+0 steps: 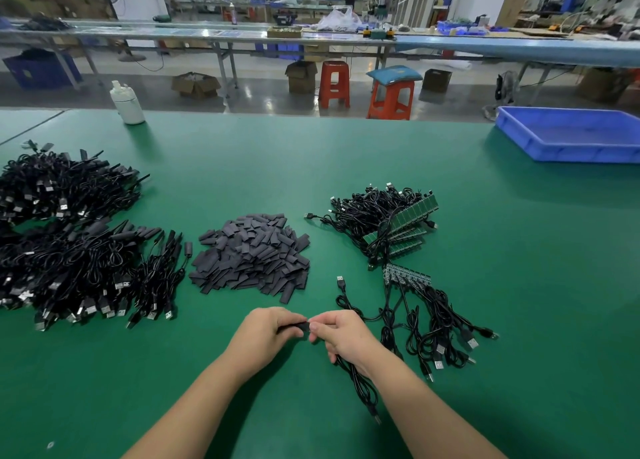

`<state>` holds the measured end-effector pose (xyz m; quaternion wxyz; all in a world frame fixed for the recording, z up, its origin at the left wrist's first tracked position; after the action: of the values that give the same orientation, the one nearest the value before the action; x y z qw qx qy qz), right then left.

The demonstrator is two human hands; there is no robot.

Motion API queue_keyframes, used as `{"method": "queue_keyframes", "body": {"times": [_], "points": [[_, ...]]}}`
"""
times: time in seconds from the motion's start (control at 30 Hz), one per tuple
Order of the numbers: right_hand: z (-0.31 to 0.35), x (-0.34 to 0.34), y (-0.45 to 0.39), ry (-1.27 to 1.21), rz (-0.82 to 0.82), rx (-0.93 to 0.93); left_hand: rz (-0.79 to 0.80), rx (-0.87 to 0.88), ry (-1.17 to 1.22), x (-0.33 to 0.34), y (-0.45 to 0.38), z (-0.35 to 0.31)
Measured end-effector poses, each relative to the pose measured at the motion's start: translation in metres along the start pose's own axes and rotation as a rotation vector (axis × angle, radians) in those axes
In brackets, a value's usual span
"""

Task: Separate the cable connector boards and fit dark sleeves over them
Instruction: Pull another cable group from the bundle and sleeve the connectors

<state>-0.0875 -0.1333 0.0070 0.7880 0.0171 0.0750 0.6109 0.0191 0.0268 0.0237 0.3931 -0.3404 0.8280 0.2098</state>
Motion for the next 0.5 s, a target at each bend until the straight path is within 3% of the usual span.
{"method": "queue_keyframes", "body": {"times": [0.23,0.5], "points": [[-0.003,0.005,0.000,0.005,0.007,-0.026,-0.073,0.089,-0.251,-0.004,0.001,-0.012],[0.001,0.003,0.001,-0.052,0.024,0.016,-0.096,0.015,-0.155,-0.002,0.000,-0.010]]}}
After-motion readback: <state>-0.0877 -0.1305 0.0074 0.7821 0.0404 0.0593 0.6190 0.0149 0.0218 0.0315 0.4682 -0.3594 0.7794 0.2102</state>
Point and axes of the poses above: each hand's wrist, its own y-axis away from the middle knuckle, its own x-axis out of the palm, z = x × y, the point moved 1 cm from there along -y, towards the middle knuckle, and after that the axes turned 14 degrees about -x, right-handed, at the moved point
